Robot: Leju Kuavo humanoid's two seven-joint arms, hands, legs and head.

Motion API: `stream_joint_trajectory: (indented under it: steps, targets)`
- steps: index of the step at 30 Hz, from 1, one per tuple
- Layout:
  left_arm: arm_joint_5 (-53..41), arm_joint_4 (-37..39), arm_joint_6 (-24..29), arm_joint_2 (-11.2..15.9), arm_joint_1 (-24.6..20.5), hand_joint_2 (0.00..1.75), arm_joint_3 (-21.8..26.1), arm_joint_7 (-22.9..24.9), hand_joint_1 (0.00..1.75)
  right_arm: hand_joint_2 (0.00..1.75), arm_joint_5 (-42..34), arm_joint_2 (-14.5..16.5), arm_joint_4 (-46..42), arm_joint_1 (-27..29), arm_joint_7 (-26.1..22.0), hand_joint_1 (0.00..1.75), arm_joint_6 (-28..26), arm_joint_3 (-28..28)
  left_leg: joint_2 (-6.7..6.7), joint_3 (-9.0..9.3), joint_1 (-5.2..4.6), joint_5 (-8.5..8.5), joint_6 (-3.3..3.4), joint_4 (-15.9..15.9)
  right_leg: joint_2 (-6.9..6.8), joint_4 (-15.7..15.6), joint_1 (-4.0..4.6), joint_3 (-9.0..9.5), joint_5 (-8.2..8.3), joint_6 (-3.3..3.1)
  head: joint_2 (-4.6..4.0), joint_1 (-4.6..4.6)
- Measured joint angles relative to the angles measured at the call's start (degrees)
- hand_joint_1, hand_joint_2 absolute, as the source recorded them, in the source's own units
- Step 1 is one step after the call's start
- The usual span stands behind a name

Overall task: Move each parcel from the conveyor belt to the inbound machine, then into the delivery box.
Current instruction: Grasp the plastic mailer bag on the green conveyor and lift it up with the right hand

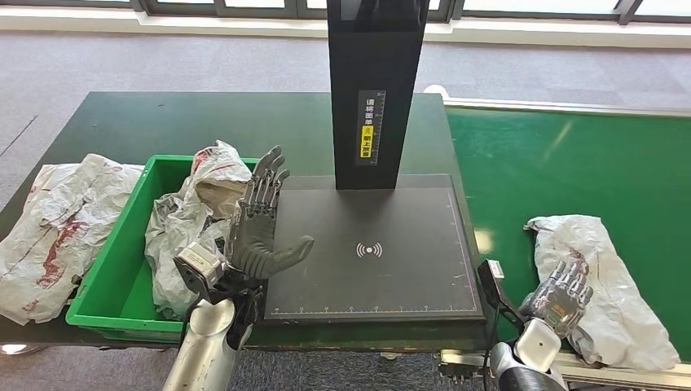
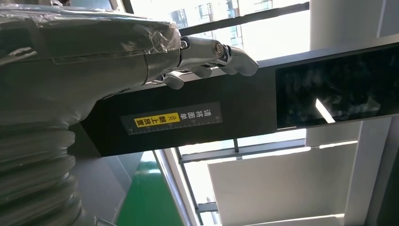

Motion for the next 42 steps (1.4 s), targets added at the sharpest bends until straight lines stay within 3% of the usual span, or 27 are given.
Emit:
stream_joint_trajectory:
  steps: [7, 22, 42]
  targets:
    - [0.0, 0.0, -0.1, 0.0, 0.0, 1.75, 0.0, 0.0, 0.0, 1.75, 0.0, 0.1, -4.2, 1.5, 8.0, 0.0, 7.1, 2.4, 0.0, 0.0, 0.0, 0.0, 0.0, 0.0, 0.02, 0.0, 0.0, -0.02, 0.0, 0.0, 0.01, 0.02]
    - [0.9, -0.4, -1.5, 0.0, 0.0, 1.75, 0.0, -0.4, 0.0, 1.75, 0.0, 0.1, -4.3, 2.8, 7.9, 0.0, 11.1, 2.5, 0.0, 0.0, 0.0, 0.0, 0.0, 0.0, 0.01, 0.0, 0.0, -0.02, 0.0, 0.0, 0.01, 0.01]
    - [0.9, -1.0, -1.8, 0.0, 0.1, 1.75, 0.0, -0.4, 0.0, 1.75, 0.0, 0.1, -3.7, 2.4, 6.9, 0.0, 11.7, 2.5, 0.0, 0.0, 0.0, 0.0, 0.0, 0.0, 0.01, 0.0, 0.0, 0.0, 0.0, 0.0, 0.0, 0.02]
